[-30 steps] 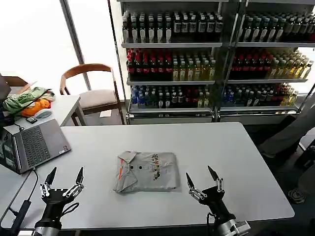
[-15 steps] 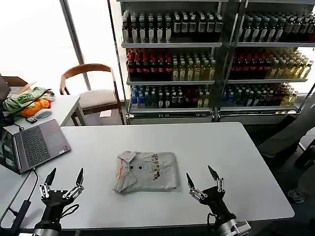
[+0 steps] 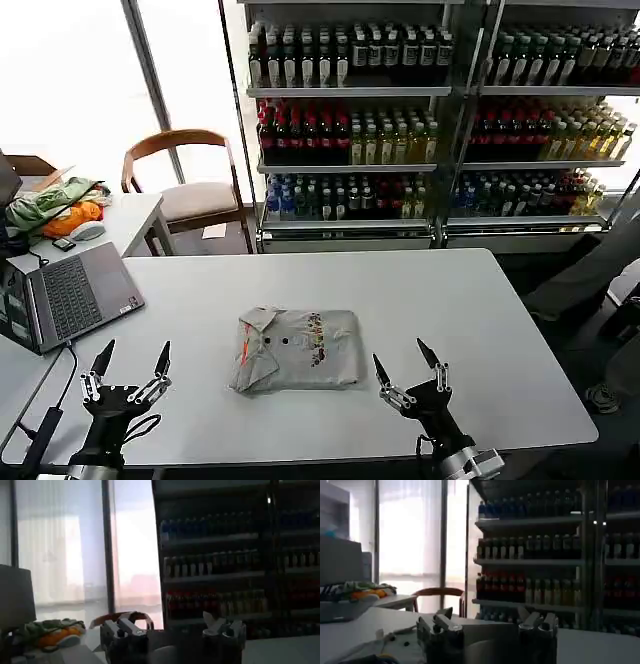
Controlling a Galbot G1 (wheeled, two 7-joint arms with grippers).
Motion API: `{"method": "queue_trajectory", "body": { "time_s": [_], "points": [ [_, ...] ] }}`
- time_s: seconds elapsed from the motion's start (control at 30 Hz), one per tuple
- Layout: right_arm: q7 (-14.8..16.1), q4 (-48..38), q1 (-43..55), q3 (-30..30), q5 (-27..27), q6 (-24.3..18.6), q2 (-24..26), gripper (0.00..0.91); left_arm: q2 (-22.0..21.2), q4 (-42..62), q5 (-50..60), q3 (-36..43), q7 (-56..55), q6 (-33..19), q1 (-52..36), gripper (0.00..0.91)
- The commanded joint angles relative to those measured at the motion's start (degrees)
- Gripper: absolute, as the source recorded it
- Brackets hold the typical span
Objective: Fold and organize the clothes.
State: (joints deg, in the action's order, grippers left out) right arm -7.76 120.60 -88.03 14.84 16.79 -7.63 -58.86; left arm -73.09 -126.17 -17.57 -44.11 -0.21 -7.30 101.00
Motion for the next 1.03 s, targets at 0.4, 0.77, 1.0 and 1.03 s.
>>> {"method": "queue_trajectory", "body": {
  "time_s": [0.4,0.77,1.0,1.03],
  "points": [
    [-0.13,-0.15,0.20,0.19,-0.54,-1.48,0.03,0.907,0.15,0.48,-0.29,-0.11,0.10,-0.01,-0.20,0.907],
    [-0.17,-0.08,-0.07,0.09,-0.17,-1.07,0.07,0.907,-0.06,0.70,-0.51,-0.44,0.12,-0.06,-0.15,0.907],
    [0.08,0.19,-0.19,0.07,-0.18,-0.71,0.11,0.907,-0.11,0.76,-0.44,-0.74,0.10,-0.08,-0.18,0.907],
    [0.07,0.22,-0.26,0.06,-0.17,-0.67,0.12,0.907,-0.10,0.78,-0.45,-0.77,0.11,-0.10,-0.17,0.907]
  ]
}}
